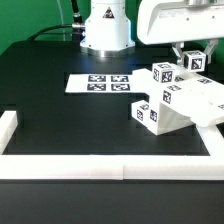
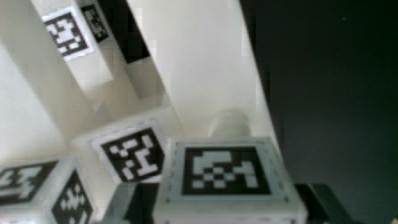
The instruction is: Assemble chair
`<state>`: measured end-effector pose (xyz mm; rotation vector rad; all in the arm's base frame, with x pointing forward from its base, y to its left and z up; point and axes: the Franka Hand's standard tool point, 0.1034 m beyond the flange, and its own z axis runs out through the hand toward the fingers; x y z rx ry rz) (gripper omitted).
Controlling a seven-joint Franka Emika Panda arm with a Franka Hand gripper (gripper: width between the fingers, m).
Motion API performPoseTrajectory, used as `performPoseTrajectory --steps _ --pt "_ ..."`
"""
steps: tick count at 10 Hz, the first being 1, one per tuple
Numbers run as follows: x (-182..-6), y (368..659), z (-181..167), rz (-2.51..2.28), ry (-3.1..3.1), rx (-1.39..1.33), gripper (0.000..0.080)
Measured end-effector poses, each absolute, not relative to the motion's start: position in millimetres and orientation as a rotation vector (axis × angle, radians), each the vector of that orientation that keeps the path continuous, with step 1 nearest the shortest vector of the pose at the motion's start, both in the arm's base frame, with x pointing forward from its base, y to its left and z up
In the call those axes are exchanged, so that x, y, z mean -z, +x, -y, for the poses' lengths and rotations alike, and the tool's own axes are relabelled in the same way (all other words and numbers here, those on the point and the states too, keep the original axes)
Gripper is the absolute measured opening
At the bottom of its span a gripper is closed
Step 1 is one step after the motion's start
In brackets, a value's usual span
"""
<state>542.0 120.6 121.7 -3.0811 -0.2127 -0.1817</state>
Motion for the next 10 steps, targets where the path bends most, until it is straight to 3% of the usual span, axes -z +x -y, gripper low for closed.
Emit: performPoseTrajectory --steps 10 --pt "-122.8 544.8 -121.7 0.172 -3.080 0.218 0.0271"
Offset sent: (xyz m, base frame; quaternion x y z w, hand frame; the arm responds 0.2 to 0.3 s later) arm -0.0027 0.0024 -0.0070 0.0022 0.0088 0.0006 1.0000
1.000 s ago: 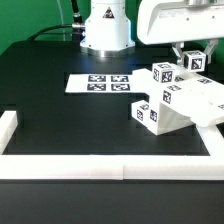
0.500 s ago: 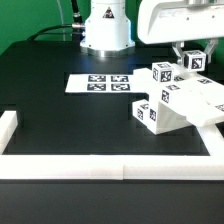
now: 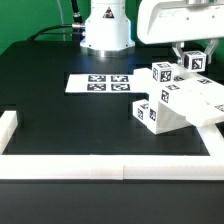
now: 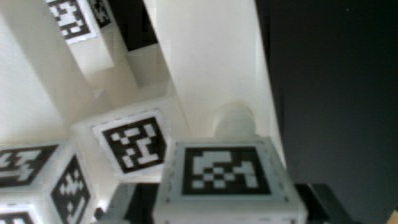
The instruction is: Assemble chair
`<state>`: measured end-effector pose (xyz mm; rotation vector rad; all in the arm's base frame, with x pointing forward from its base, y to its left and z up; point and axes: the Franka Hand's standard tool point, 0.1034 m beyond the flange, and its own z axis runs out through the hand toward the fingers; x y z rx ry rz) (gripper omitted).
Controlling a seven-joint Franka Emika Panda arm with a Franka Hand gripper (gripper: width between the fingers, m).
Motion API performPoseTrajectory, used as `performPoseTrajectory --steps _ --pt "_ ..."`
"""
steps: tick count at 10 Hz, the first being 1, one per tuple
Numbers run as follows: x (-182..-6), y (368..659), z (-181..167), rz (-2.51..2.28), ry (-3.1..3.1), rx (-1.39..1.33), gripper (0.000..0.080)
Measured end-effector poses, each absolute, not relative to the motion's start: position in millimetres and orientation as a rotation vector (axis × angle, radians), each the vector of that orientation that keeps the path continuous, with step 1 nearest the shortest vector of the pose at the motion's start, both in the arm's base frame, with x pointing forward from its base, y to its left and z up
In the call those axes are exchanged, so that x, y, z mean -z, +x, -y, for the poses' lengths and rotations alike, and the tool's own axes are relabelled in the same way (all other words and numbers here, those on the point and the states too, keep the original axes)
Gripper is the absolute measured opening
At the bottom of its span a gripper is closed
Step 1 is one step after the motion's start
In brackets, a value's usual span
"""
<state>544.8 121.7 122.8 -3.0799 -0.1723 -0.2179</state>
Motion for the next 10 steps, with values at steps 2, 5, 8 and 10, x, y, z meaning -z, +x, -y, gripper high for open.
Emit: performPoseTrajectory --steps 2,5,8,10 --pt "-123.3 532.1 -122.9 0.091 -3.081 0.080 0.0271" --pt "-123.3 532.4 -121.9 0.086 -3.081 0.063 0.0271" --pt "-123.2 534.1 -123.7 0.093 -3.082 0.066 0.0271" --pt "-120.7 535.9 -123.8 0.093 -3.084 0.064 0.0271"
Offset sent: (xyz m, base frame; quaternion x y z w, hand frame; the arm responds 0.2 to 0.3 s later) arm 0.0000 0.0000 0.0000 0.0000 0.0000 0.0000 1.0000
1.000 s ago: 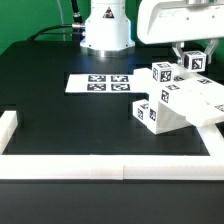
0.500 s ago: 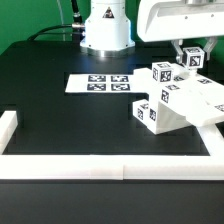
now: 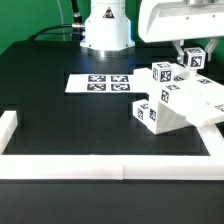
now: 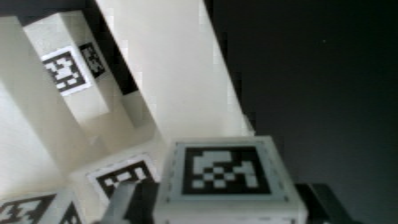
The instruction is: Assemble chair
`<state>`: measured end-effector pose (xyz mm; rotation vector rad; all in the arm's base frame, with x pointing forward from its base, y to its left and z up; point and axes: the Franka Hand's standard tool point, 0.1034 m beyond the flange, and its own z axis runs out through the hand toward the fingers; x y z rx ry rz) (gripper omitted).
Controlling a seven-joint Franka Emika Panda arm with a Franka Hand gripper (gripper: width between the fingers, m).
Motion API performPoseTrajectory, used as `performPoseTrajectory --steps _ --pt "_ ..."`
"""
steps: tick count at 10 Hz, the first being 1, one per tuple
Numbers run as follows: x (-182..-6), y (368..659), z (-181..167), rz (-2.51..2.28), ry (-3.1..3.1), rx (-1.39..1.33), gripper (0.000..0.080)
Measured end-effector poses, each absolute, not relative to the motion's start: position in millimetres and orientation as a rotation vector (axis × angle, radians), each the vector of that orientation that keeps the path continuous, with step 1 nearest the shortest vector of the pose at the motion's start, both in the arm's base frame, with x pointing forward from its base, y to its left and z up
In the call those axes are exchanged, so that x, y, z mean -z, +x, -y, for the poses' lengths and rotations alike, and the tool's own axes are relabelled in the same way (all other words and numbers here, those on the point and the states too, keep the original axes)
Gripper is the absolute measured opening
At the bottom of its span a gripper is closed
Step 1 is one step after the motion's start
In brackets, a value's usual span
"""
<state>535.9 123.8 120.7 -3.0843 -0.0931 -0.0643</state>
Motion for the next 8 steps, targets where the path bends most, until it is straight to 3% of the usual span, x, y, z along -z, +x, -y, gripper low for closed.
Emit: performPoseTrajectory --steps 8 --pt "-114.4 539.4 -123.0 0.094 -3.088 0.119 0.0271"
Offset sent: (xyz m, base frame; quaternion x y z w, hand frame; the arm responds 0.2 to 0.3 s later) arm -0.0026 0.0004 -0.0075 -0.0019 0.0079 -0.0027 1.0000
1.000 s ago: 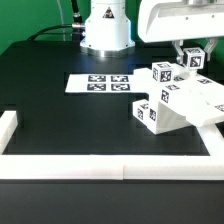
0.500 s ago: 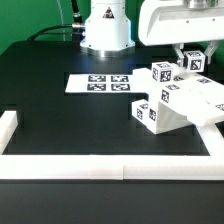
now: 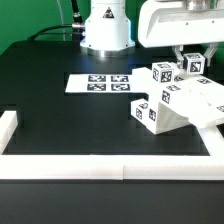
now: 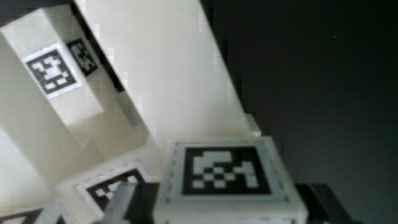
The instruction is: Assemble chair
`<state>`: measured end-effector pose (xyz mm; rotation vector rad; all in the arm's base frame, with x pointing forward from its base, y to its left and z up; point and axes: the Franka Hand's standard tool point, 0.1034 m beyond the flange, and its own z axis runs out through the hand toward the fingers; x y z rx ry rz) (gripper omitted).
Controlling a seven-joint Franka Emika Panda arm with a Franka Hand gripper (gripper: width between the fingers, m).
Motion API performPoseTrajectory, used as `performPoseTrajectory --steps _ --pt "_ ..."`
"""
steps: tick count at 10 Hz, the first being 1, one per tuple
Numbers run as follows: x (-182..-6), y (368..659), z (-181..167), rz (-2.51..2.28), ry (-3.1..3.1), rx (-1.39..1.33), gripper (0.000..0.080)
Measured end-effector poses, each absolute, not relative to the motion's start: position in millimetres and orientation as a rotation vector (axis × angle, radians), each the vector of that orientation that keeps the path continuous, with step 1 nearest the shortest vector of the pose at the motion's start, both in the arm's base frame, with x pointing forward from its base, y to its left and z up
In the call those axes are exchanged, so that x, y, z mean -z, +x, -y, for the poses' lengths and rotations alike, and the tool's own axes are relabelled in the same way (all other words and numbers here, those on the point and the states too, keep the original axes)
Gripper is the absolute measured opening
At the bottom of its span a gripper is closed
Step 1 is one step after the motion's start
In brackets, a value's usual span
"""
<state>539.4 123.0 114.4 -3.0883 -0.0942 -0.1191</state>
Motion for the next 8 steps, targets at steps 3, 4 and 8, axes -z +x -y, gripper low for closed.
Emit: performPoseTrajectory --steps 3,4,8 --pt "-114.5 540.2 -122.8 0.094 -3.088 0.127 0.0271" --pt "-114.5 540.2 -122.8 0.094 -3.088 0.127 0.0271" --pt "-114.5 540.2 -122.8 0.093 -3.088 0.127 0.0271"
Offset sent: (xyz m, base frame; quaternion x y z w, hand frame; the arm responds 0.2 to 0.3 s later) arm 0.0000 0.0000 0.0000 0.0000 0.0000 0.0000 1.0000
